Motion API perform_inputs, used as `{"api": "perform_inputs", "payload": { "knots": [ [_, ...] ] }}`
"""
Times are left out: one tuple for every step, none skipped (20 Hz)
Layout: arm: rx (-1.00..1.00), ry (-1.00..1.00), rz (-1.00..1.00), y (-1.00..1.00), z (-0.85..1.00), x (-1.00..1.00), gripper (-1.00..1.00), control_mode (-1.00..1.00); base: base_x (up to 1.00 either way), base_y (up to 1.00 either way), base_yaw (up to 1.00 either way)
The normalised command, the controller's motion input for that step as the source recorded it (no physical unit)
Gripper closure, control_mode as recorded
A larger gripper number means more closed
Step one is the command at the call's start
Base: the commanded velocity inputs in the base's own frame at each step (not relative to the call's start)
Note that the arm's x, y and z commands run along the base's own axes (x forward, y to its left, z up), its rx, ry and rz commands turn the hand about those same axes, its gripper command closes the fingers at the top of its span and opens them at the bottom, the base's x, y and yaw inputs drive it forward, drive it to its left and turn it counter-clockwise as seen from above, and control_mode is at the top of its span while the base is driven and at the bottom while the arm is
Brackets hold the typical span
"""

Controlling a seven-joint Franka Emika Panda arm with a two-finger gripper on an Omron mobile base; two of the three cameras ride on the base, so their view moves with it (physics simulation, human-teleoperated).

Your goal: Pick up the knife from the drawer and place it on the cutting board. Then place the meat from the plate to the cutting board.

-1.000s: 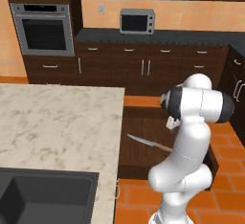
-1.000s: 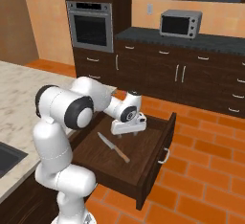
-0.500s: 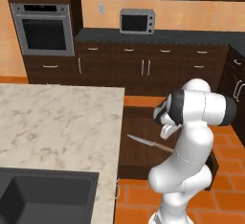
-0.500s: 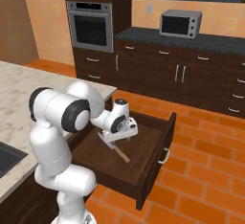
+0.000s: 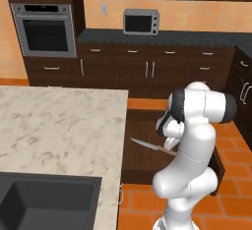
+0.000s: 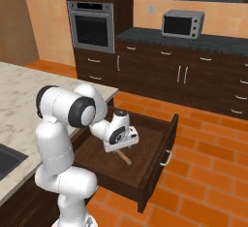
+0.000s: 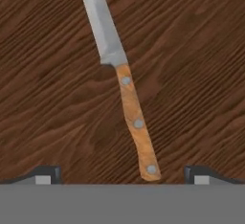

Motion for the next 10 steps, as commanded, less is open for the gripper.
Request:
{"api": "perform_inputs", "payload": {
  "knots": [
    [0.00,0.00,-0.01,0.00,-0.41,0.08,-1.00,-1.00,0.00,0.00,0.00],
    [0.00,0.03,-0.01,-0.06,-0.39,0.13,-1.00,-1.00,0.00,0.00,0.00],
    [0.00,0.05,-0.01,-0.09,-0.36,0.17,-1.00,-1.00,0.00,0.00,0.00],
    [0.00,0.05,-0.01,-0.11,-0.33,0.21,-1.00,-1.00,0.00,0.00,0.00],
    [0.00,0.05,0.00,-0.07,-0.27,0.21,-1.00,-1.00,0.00,0.00,0.00],
    [0.00,0.04,0.00,-0.04,-0.25,0.21,-1.00,-1.00,0.00,0.00,0.00],
    [0.00,0.04,-0.01,0.00,-0.32,0.22,-1.00,-1.00,0.00,0.00,0.00],
    [0.00,0.04,-0.01,0.00,-0.36,0.21,-1.00,-1.00,0.00,0.00,0.00],
    [0.00,0.02,0.00,0.00,-0.41,0.18,-1.00,-1.00,0.00,0.00,0.00],
    [0.00,0.03,0.00,0.00,-0.45,0.19,-1.00,-1.00,0.00,0.00,0.00]
  ]
}}
